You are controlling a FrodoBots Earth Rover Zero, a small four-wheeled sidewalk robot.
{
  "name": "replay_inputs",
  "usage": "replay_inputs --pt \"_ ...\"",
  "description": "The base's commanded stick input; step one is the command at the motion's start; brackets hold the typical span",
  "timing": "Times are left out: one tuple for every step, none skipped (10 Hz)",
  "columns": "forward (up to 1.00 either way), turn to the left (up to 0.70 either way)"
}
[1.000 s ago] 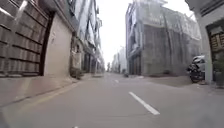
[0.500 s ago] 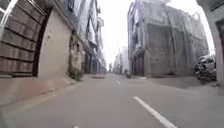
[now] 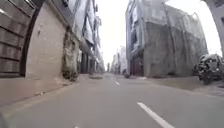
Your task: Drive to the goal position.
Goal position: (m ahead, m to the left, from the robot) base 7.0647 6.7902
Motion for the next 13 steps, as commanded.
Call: replay_inputs --pt "1.00 0.00" --pt "1.00 0.00" --pt "1.00 0.00" --pt "1.00 0.00" --pt "1.00 0.00" --pt "1.00 0.00" --pt "1.00 0.00" --pt "1.00 -0.16" --pt "1.00 -0.36" --pt "1.00 -0.40" --pt "1.00 -0.17" --pt "1.00 0.00" --pt "1.00 0.00"
